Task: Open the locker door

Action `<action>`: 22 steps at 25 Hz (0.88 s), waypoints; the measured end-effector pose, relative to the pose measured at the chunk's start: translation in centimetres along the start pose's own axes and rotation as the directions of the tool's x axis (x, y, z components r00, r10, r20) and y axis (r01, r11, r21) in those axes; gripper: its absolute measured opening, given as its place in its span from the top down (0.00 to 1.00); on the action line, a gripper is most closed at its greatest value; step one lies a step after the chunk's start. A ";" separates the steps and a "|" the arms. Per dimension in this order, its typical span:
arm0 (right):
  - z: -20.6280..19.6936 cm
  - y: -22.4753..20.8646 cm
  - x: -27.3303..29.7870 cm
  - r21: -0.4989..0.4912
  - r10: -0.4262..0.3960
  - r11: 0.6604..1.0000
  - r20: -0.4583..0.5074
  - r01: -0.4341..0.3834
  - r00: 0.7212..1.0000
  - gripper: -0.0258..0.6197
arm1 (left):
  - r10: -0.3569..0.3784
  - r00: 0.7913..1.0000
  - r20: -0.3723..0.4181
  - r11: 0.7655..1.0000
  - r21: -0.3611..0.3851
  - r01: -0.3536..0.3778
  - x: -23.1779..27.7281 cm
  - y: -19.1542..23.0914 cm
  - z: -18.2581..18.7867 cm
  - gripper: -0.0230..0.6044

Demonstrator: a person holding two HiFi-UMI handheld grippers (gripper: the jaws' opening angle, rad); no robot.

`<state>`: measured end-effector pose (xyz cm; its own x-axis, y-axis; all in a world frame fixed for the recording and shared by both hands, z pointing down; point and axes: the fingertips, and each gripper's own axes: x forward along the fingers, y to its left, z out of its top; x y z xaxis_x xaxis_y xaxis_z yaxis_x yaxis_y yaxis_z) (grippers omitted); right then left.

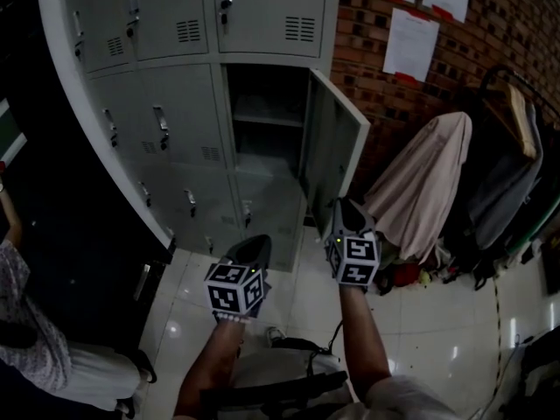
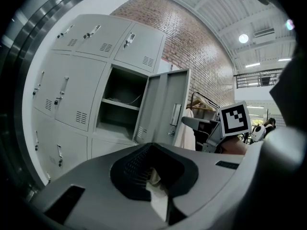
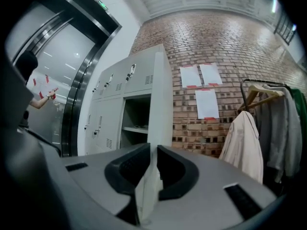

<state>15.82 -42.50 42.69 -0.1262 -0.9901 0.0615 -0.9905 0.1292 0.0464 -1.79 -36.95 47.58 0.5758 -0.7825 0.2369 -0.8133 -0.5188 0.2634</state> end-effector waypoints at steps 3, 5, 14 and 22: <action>0.2 0.6 0.0 -0.019 0.011 1.000 0.003 -0.010 1.000 0.88 | 0.006 1.000 -0.001 1.000 -0.008 -0.006 -0.4 0.3 -0.3 0.97; 0.5 0.9 -0.2 -0.022 0.016 1.000 0.009 -0.016 1.000 0.88 | 0.007 1.000 -0.002 1.000 -0.012 -0.007 -0.6 0.3 -0.4 0.97; 2.3 2.8 -1.5 -0.041 0.067 0.997 0.034 -0.065 0.997 0.95 | 0.024 1.000 0.020 1.000 -0.011 -0.023 -2.2 0.4 0.3 0.97; 2.6 8.1 -2.9 -0.024 0.192 0.981 0.020 -0.191 0.981 0.96 | 0.048 0.997 0.056 0.999 -0.016 -0.047 -5.0 0.3 1.2 0.97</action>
<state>8.03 -38.72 40.30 -0.3151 -0.9478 0.0491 -0.9465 0.3176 0.0572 -5.06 -33.61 45.34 0.5309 -0.8243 0.1966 -0.8379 -0.4759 0.2671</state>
